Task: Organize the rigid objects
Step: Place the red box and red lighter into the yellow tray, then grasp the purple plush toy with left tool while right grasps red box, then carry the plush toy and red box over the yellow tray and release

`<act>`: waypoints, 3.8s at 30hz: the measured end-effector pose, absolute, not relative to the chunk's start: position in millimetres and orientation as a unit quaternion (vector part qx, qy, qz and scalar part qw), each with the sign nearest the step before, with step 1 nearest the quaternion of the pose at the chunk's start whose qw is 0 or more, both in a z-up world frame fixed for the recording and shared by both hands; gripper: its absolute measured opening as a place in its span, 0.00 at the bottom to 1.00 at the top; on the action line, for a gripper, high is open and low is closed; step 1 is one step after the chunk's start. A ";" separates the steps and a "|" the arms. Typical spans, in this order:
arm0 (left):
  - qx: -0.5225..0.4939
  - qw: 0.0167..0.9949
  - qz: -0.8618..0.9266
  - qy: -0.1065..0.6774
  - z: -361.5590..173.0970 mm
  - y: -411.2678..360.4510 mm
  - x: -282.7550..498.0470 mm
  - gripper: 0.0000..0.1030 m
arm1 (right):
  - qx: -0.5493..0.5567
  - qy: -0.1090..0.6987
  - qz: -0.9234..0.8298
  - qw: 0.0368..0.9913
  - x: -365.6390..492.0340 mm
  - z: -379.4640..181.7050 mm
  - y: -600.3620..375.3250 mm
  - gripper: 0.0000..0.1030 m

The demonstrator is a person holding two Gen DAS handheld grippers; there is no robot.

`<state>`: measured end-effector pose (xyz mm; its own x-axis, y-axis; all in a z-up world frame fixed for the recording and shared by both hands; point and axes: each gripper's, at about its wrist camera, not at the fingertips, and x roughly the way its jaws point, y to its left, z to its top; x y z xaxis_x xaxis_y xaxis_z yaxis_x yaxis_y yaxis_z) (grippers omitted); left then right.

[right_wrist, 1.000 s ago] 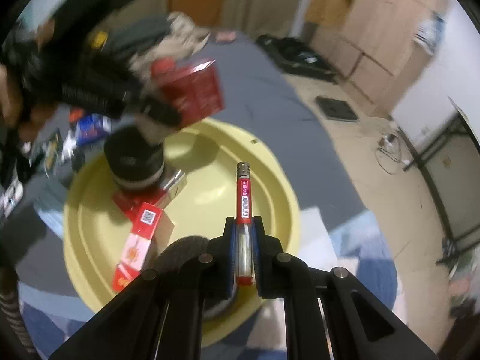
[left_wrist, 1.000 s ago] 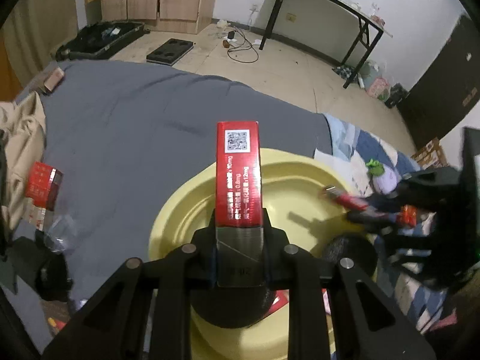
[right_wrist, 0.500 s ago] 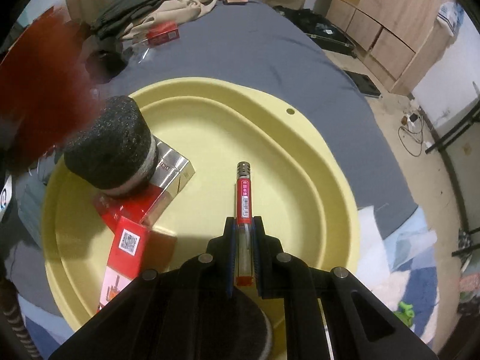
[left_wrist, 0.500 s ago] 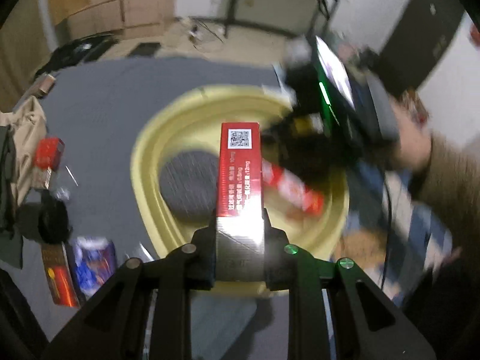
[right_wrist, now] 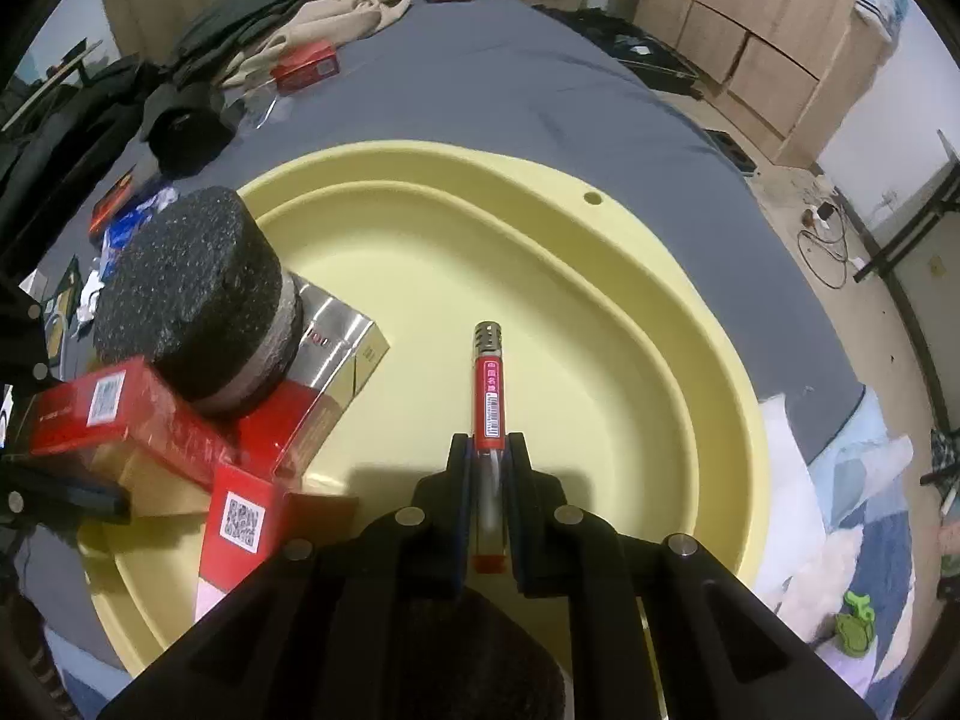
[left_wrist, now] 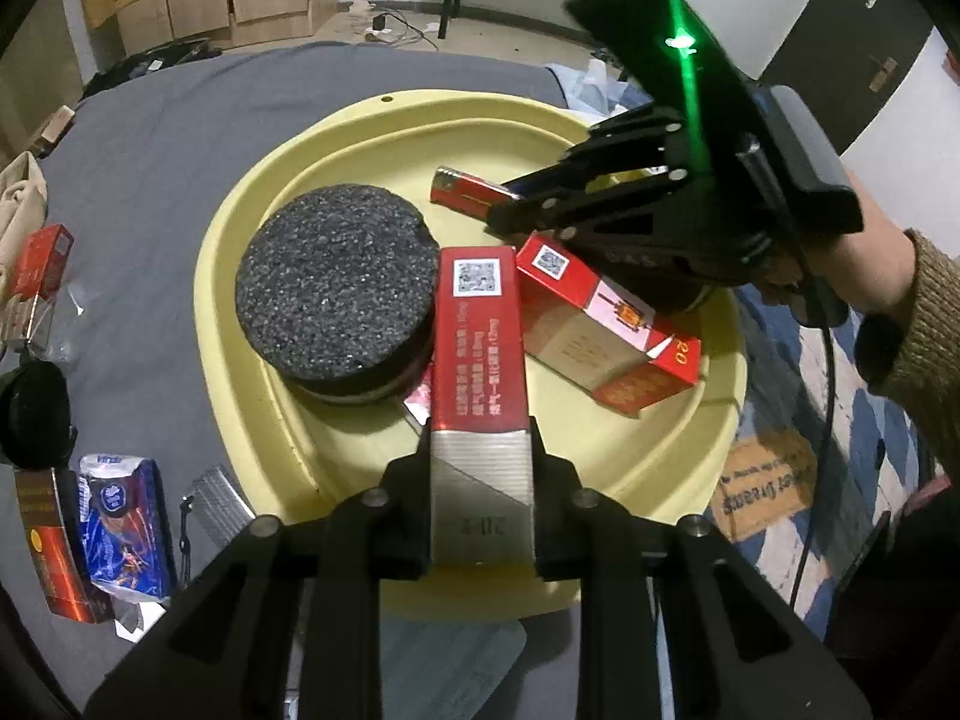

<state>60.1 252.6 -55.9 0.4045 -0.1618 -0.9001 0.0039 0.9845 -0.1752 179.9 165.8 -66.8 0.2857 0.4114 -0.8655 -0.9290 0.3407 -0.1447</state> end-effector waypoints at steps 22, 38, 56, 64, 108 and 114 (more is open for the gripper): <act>-0.091 0.893 -0.011 0.441 60.8 149.2 46.2 1.00 | -0.047 0.284 0.336 0.897 71.5 37.4 -129.9 1.00; -0.037 0.869 -0.083 0.486 20.9 57.1 112.3 1.00 | 0.016 0.329 0.306 0.893 98.0 5.9 -263.4 1.00; 0.019 0.847 -0.070 0.526 -44.5 43.1 278.4 1.00 | -0.001 0.371 0.389 0.843 213.0 -30.0 -281.9 1.00; 0.043 0.841 -0.065 0.536 -70.3 32.9 304.4 0.94 | -0.046 0.375 0.401 0.835 241.4 -24.1 -270.8 0.99; -0.060 0.877 0.005 0.477 -9.2 253.3 56.4 0.56 | -0.097 0.363 0.404 0.834 135.2 32.1 63.8 0.88; -0.093 0.878 -0.009 0.470 -23.9 261.3 68.0 0.59 | -0.101 0.393 0.403 0.820 160.9 -6.5 100.9 0.88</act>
<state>68.0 261.3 -23.9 0.5585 -0.1037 -0.8230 -0.0705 0.9826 -0.1717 160.9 100.9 -6.5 0.3664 0.5823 -0.7257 -0.7405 0.6548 0.1515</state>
